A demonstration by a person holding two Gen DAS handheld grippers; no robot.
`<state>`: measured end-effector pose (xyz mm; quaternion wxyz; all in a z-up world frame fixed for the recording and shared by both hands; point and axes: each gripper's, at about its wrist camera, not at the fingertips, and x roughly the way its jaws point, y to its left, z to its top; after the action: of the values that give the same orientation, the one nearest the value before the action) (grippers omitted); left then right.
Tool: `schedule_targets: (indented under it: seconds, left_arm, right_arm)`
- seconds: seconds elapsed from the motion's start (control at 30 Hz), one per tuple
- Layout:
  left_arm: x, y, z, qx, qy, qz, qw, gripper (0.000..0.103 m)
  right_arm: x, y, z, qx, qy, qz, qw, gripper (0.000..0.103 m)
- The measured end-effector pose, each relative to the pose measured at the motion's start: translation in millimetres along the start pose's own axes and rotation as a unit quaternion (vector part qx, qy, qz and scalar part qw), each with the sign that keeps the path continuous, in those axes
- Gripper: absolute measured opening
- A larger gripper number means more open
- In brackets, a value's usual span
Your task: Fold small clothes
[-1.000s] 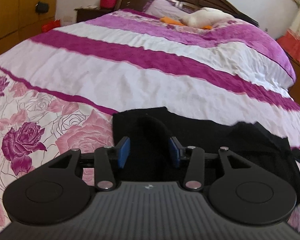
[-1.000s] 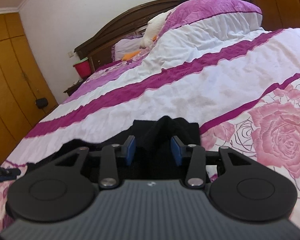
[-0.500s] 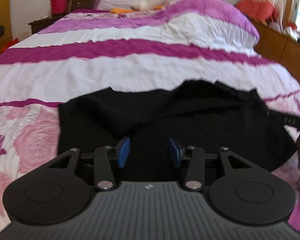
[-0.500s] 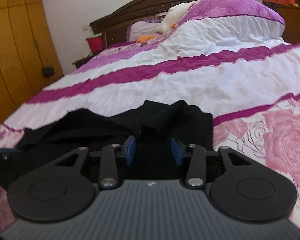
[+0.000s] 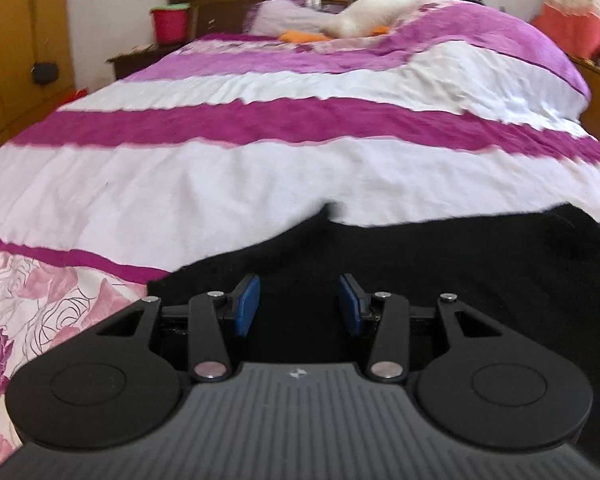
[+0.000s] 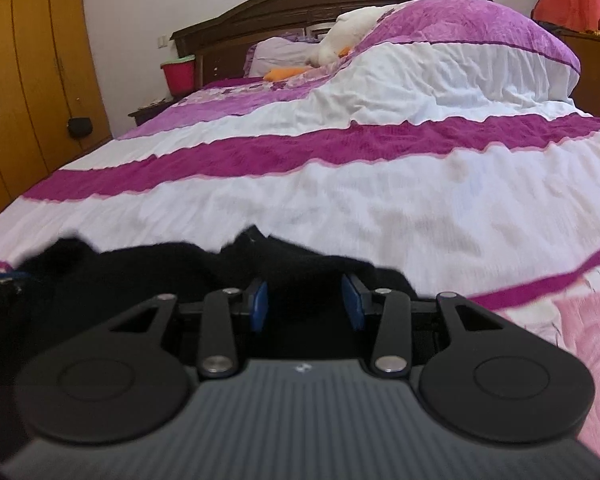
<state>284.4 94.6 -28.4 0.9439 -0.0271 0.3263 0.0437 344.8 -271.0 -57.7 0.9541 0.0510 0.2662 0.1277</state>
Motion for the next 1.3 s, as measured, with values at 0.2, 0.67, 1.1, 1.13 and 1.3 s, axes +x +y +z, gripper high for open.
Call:
schedule_targets:
  seconds: [0.2, 0.67, 1.1, 1.13, 1.3]
  left_arm:
    - [20.3, 14.1, 0.4, -0.023, 0.007, 0.023, 0.9994, 0.049]
    - [-13.8, 6.7, 2.4, -0.008, -0.015, 0.016, 0.9997, 0.050]
    - [17.5, 3.1, -10.1, 0.005, 0.022, 0.036, 0.9991, 0.050]
    - [17.7, 2.7, -10.5, 0.006, 0.021, 0.037, 0.9991, 0.050]
    - [12.1, 3.3, -7.3, 0.003, 0.023, 0.035, 0.9991, 0.051]
  right_arm:
    - [17.6, -12.7, 8.3, 0.032, -0.008, -0.027, 0.999, 0.041]
    - [-33.0, -20.0, 32.2, 0.046, -0.031, 0.034, 0.998, 0.043]
    - [33.6, -7.4, -12.4, -0.007, 0.048, 0.028, 0.998, 0.040]
    - [32.7, -8.5, -11.9, -0.002, 0.046, 0.029, 0.998, 0.040]
    - [25.9, -8.6, -9.9, 0.009, 0.040, 0.029, 0.999, 0.040]
